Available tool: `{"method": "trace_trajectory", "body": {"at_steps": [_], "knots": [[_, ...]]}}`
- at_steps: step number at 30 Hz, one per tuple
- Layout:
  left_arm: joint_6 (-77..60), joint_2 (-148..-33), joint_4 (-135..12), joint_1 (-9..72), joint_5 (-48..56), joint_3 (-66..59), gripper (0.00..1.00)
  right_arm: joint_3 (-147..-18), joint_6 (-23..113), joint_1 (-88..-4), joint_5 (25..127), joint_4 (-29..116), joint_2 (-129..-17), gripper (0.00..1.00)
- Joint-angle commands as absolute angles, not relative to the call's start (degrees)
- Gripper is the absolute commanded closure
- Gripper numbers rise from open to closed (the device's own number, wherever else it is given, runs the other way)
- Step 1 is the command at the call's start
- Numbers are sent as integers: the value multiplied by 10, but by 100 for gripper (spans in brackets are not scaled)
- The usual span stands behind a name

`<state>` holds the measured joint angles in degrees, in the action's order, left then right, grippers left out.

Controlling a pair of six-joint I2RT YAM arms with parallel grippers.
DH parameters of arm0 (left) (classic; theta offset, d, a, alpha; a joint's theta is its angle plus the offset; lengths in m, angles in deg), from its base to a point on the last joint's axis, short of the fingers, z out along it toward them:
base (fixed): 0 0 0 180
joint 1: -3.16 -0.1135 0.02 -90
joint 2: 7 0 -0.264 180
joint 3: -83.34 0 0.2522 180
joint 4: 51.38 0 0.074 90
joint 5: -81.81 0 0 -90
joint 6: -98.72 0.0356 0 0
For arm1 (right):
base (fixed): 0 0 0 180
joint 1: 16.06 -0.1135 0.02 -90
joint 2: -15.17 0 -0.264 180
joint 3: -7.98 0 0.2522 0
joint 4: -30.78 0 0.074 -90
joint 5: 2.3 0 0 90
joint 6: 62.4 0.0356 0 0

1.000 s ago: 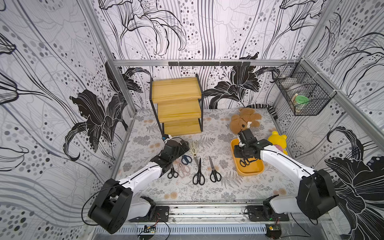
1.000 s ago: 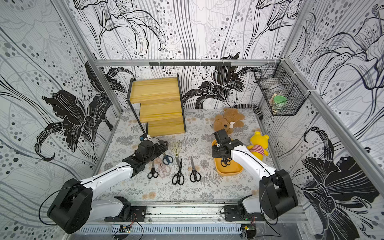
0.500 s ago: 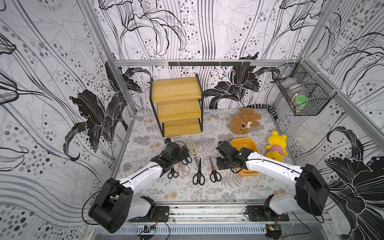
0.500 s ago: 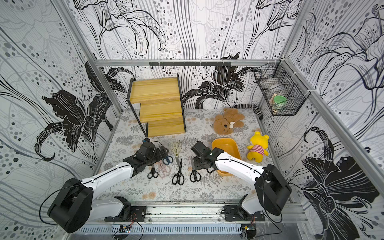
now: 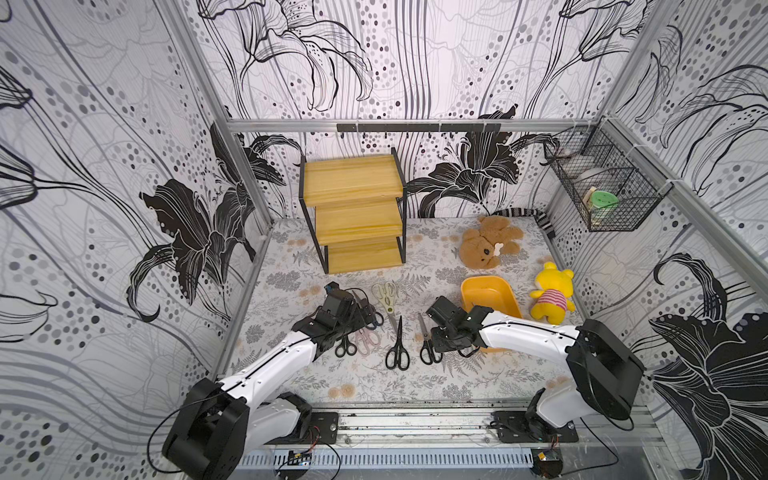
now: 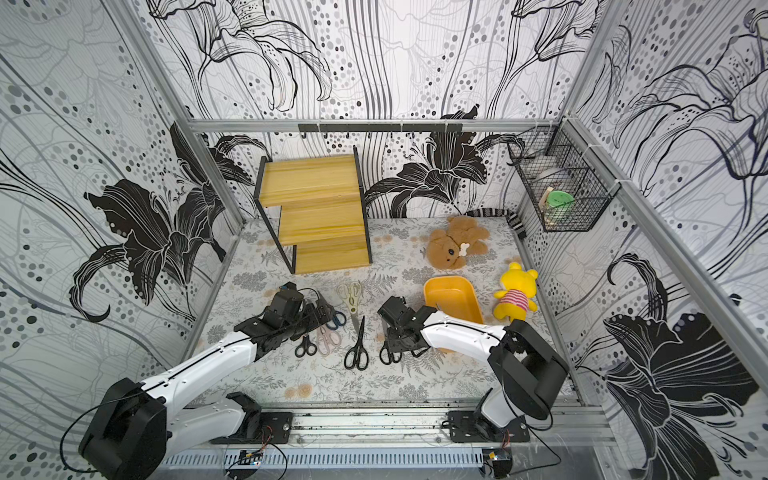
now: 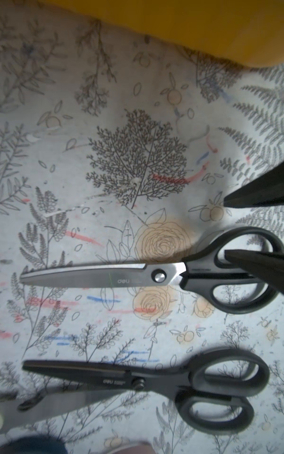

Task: Put the scissors into the storage box
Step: Pick up the scissors from the center of the board.

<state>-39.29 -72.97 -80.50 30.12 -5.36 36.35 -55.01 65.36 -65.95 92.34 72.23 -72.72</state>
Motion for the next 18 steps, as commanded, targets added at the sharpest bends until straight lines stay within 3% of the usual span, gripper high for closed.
{"method": "trace_trajectory", "body": {"at_steps": [1,18], "knots": [[-408,-739,-782,303,-42,368,2,-532,669,-667,916,723,-731,68],[-424,-736,-757,304,-49,385,2,-528,678,-671,930,721,-767,73]]}}
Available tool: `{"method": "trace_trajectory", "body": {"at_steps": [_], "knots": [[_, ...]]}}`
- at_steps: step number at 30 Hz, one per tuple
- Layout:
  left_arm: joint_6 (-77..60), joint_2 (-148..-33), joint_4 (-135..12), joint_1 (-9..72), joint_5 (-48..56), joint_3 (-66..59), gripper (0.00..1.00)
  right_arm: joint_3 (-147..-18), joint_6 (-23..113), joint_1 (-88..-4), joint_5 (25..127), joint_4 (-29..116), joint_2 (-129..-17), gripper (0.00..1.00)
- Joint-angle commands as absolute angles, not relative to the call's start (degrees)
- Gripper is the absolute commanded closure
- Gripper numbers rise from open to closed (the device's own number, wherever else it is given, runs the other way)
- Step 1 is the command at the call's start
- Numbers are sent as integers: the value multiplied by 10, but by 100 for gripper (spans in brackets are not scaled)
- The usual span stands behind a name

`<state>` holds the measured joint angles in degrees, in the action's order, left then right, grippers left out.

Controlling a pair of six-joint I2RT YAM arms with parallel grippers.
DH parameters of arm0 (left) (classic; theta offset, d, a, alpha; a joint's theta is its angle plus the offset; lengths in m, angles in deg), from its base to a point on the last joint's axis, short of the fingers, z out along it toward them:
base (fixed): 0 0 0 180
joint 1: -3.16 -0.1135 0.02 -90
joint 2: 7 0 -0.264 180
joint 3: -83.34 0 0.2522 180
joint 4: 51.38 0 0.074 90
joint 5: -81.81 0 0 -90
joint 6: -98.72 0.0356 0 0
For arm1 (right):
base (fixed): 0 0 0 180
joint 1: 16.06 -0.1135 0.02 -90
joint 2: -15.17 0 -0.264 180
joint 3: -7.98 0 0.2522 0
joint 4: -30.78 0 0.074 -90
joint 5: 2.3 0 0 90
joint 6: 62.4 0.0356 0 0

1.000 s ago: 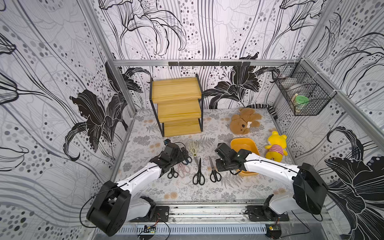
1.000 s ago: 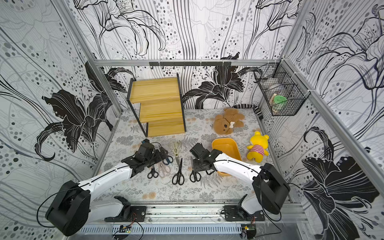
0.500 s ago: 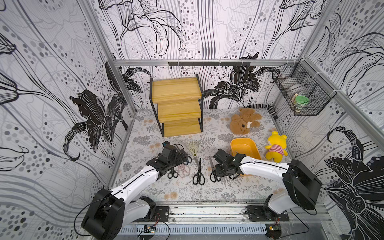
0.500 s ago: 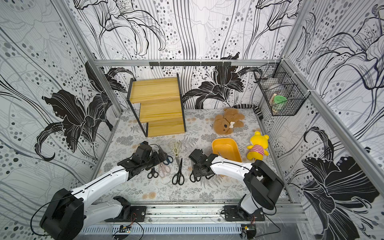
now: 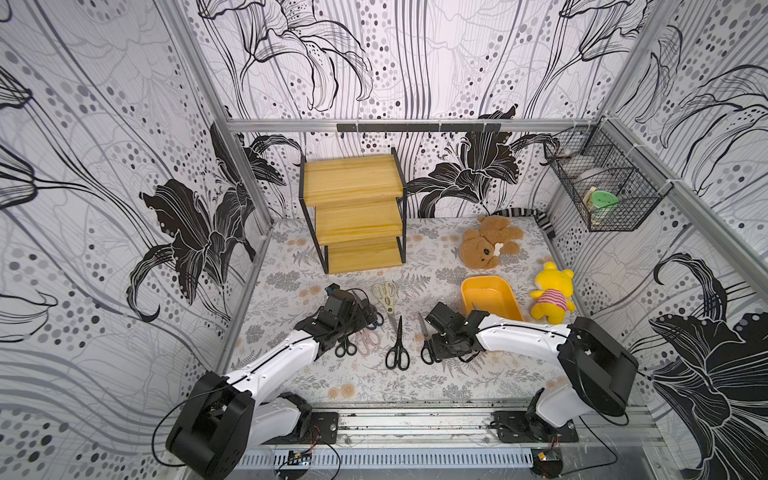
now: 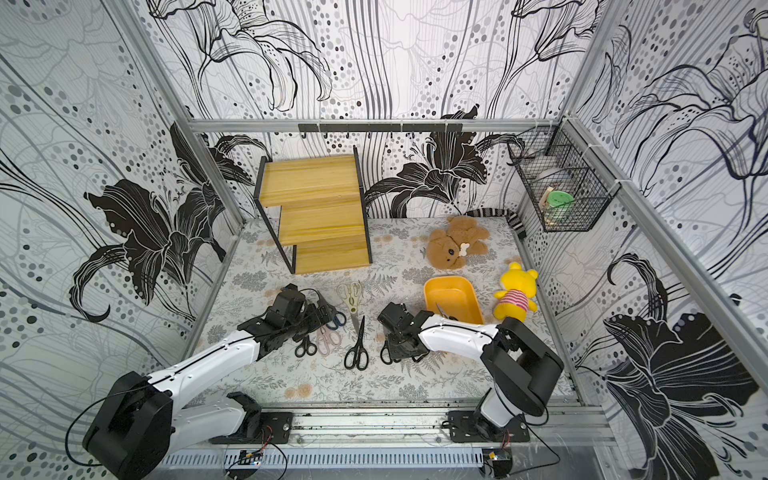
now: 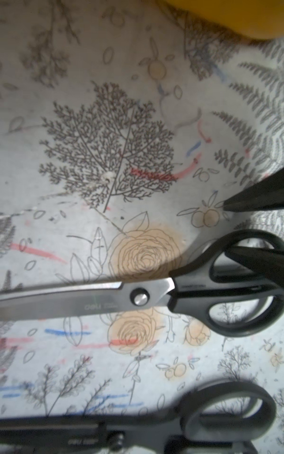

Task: Put the scissors into the storage box
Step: Pick up the scissors from the center of the board.

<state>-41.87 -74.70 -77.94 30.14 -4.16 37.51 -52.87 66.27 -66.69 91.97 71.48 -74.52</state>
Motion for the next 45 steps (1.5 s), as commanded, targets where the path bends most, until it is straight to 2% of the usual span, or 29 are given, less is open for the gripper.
{"method": "trace_trajectory", "body": {"at_steps": [1,20,25,38,45], "knots": [[-423,-736,-756,304,-49,385,2,-528,679,-670,929,718,-769,74],[-423,-735,-750,304,-52,389,2,-525,664,-671,937,721,-787,100],[-426,-736,-744,303,-52,391,2,-544,638,-671,944,718,-792,100],[-436,-755,-719,304,-43,378,2,-740,501,-656,1050,789,-839,100],[-433,-778,-707,304,-33,363,2,-710,469,-582,1048,802,-760,100]]}}
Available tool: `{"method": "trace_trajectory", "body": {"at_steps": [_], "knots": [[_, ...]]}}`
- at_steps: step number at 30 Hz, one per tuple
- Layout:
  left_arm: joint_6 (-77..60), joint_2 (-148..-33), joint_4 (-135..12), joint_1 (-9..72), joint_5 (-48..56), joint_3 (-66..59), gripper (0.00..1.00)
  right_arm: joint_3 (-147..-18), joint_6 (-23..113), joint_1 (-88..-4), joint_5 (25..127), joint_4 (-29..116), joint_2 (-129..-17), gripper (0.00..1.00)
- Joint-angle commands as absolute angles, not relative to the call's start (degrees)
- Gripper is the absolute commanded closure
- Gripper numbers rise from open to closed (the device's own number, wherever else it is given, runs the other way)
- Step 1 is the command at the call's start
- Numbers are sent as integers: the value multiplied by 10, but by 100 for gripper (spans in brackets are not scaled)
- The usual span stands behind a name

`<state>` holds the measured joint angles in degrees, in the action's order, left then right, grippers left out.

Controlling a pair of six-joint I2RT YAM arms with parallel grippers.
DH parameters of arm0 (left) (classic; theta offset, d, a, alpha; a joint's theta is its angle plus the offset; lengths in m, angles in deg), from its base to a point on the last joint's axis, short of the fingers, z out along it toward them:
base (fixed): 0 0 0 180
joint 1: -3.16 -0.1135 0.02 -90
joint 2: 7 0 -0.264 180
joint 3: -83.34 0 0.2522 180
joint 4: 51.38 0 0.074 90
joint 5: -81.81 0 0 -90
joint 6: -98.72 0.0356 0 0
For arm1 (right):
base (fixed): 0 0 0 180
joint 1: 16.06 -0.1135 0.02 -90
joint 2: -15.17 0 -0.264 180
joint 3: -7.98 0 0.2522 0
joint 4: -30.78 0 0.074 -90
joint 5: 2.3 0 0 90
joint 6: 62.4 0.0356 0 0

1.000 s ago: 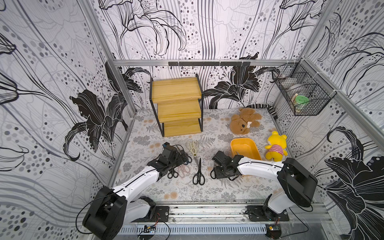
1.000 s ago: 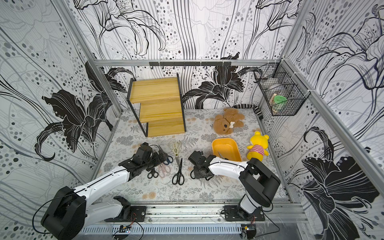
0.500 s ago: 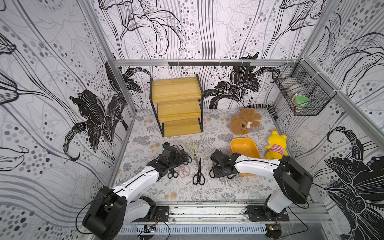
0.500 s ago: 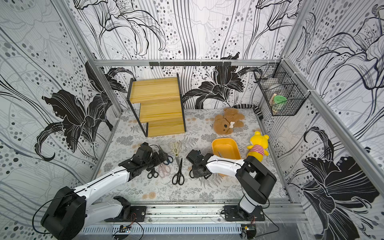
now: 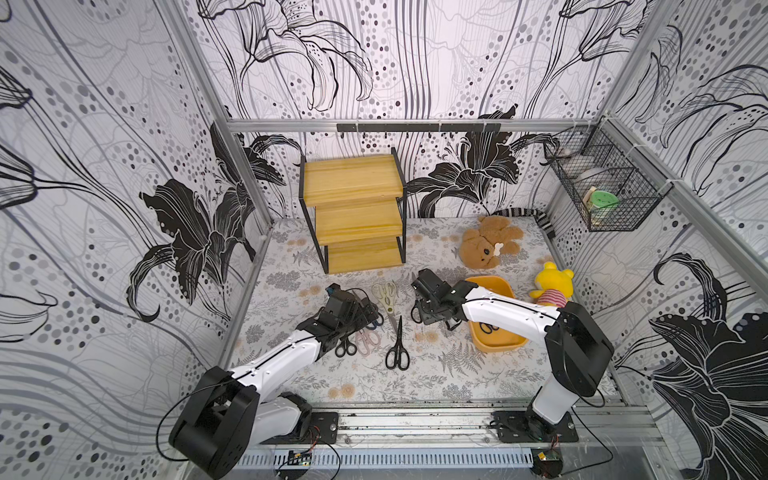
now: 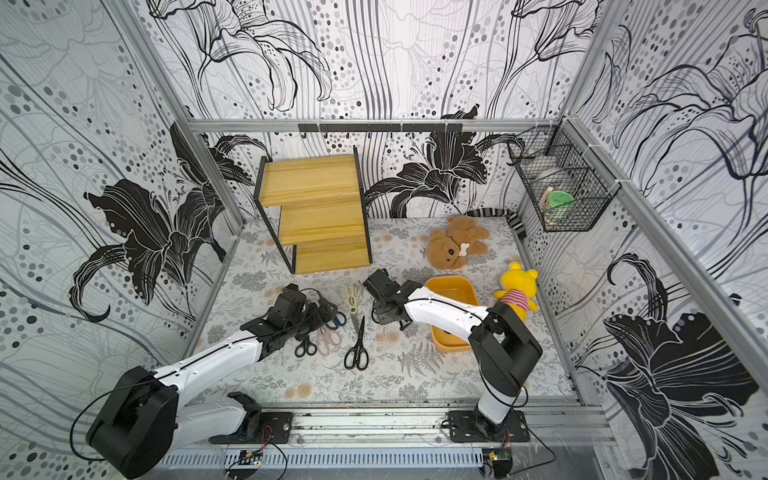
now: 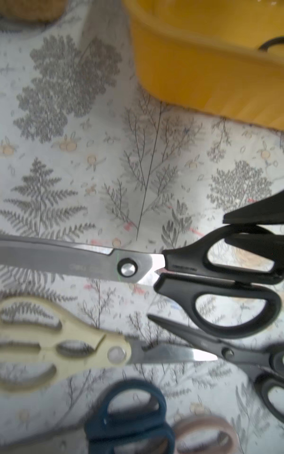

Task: Put the scissors into the storage box
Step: Pick up the scissors from the center of the board, then place the scissors in the storage box.

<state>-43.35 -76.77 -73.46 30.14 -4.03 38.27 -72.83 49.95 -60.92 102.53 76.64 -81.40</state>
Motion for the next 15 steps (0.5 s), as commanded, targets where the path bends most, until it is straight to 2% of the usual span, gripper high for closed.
{"method": "trace_trajectory", "body": {"at_steps": [1,9,15], "knots": [[-431,-781,-707,304,-32,361,2,-703,460,-572,1049,807,-747,100],[-436,-793,-697,308,-29,360,2,-638,407,-464,1064,846,-630,100],[-441,-802,-693,314,-25,355,2,-603,429,-397,1081,876,-590,100]]}}
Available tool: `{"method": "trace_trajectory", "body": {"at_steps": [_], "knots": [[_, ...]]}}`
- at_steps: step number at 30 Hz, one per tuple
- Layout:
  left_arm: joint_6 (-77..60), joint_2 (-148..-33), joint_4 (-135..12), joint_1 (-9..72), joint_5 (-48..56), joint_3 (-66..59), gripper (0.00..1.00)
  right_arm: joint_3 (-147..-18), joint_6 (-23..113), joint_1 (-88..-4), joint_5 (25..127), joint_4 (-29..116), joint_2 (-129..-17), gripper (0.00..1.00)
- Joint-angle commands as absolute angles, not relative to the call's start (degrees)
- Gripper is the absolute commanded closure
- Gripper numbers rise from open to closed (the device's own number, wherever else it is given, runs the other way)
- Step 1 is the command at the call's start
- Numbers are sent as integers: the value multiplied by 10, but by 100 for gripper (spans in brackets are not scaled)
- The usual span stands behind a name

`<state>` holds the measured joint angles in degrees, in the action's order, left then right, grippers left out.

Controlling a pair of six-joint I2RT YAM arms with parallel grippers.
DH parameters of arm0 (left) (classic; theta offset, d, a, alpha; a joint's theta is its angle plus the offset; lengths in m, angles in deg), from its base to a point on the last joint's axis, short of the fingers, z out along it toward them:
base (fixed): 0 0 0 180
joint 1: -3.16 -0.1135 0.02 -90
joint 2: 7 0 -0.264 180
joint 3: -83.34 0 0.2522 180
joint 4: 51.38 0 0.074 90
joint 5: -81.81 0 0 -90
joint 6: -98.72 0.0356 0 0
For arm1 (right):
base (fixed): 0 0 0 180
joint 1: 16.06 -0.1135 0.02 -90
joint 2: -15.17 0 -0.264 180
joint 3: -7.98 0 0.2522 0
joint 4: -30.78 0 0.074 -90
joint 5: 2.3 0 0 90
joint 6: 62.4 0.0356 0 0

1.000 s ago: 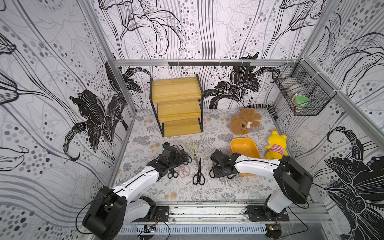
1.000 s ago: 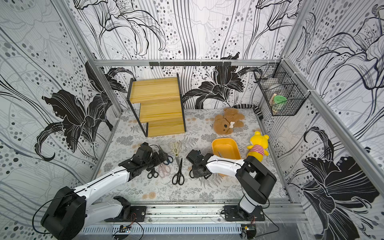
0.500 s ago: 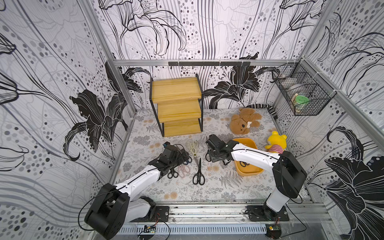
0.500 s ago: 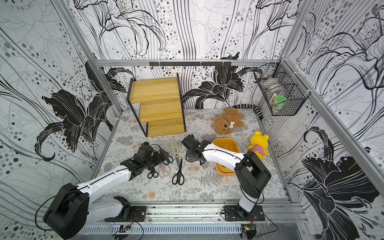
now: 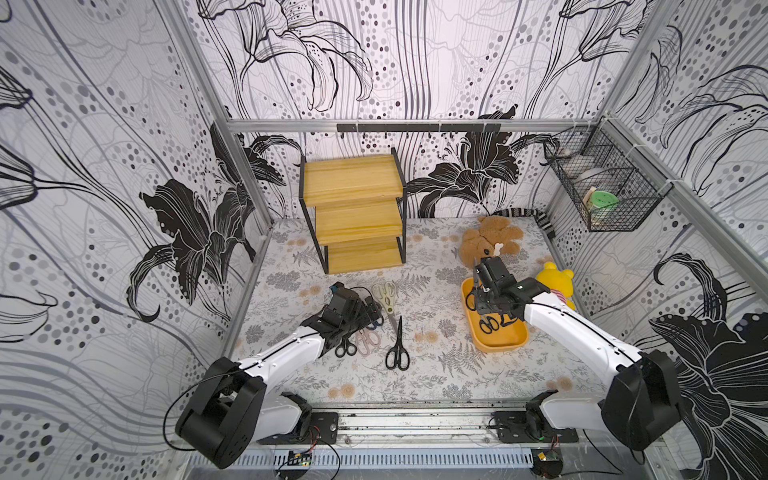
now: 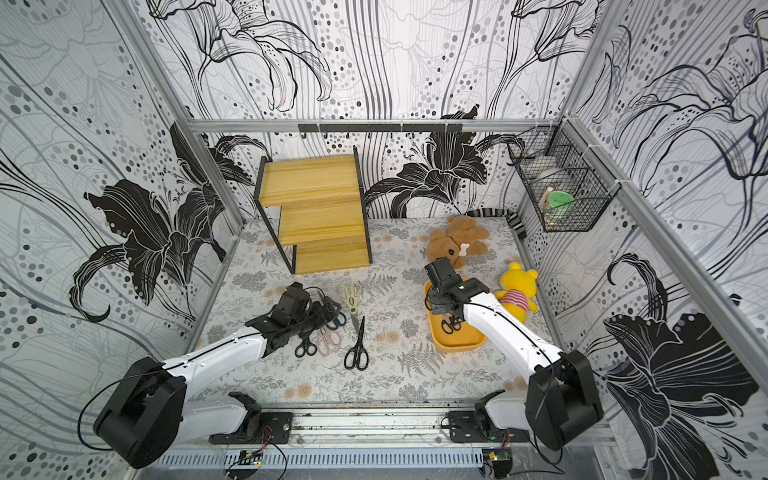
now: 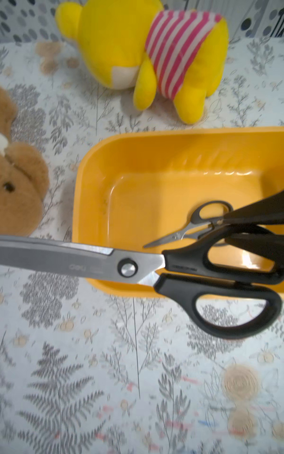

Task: Put the scissors into the storage box
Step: Place the scissors in the storage box.

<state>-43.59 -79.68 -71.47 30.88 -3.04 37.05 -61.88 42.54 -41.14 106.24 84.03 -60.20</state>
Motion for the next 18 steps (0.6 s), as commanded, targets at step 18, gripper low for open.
{"method": "trace_trajectory", "body": {"at_steps": [18], "knots": [[-441,-795,-690,321,-35,365,2,-569,477,-387,993,864,-655,100]]}}
